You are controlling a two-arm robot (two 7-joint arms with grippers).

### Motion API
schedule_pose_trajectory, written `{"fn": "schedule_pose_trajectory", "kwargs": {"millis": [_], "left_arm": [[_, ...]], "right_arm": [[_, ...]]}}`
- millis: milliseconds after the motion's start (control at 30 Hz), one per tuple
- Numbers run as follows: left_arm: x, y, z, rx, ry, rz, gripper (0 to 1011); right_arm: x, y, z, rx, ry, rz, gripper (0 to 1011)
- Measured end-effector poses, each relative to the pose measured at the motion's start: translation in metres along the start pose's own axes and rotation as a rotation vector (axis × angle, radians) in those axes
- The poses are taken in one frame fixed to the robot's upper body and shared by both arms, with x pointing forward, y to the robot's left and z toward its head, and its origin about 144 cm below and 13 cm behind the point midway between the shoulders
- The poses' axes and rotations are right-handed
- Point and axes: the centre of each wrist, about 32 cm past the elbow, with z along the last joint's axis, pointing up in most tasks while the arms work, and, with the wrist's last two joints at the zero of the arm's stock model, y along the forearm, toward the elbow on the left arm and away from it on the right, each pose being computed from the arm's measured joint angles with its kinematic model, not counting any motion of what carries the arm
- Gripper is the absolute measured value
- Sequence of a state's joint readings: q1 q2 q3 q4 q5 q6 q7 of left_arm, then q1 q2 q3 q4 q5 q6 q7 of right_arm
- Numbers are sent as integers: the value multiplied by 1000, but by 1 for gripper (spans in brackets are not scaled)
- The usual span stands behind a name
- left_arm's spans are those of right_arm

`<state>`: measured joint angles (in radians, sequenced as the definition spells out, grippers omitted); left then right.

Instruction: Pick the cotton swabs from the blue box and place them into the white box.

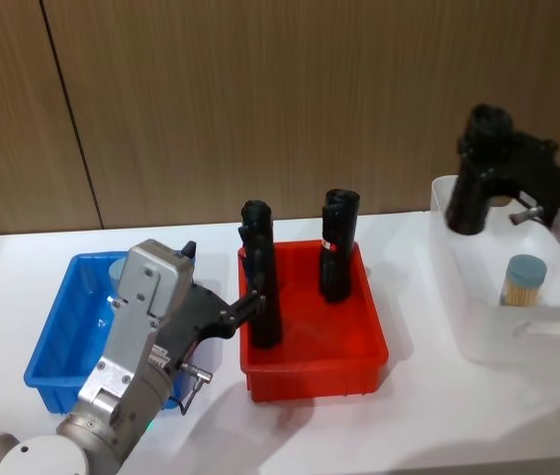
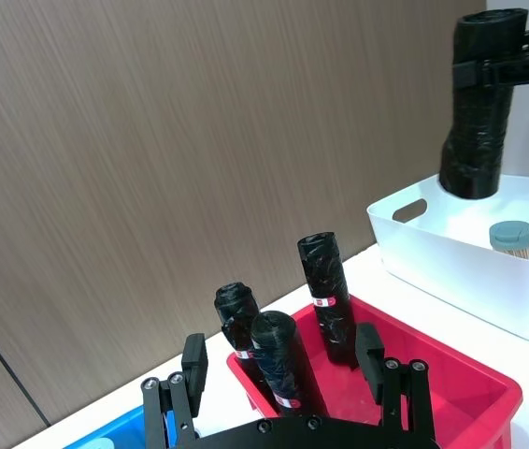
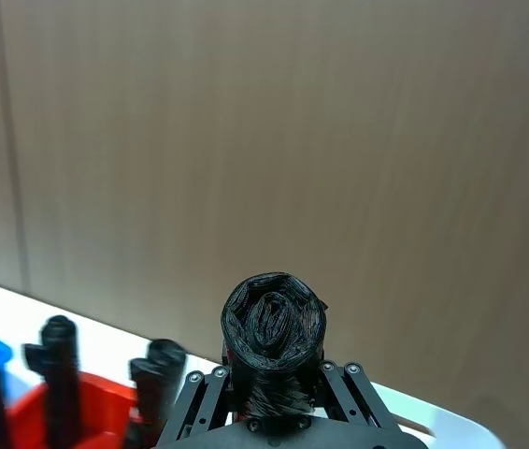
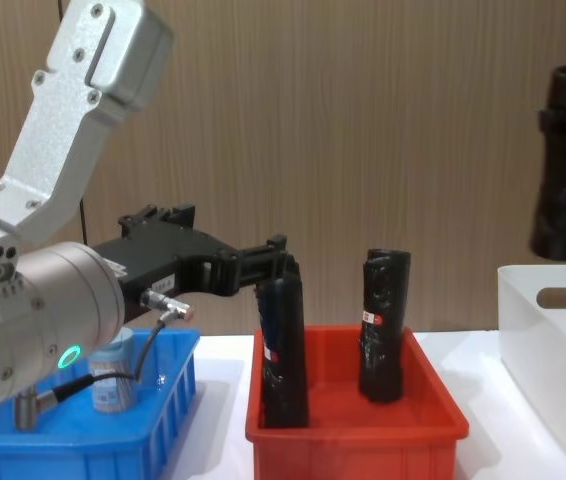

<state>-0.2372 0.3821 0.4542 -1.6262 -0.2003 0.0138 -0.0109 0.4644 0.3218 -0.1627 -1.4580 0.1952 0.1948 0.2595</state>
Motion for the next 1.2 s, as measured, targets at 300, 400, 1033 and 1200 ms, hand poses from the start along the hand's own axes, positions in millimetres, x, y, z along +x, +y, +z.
{"fn": "schedule_pose_trajectory", "kwargs": {"millis": [300,400,1033,1200], "left_arm": [[0,0,0,0,0,0,1004],[0,0,0,0,0,0,1004],[0,0,0,0,0,0,1004],[0,0,0,0,0,0,1004]], "right_arm": [[17,-3,-9,-66,-23,-112,363],[24,-3,-15,-103,-18,-141,363],[45,6,-47,-253,66,-157,363],[48,6,-51,-271,79,-155,363]]}}
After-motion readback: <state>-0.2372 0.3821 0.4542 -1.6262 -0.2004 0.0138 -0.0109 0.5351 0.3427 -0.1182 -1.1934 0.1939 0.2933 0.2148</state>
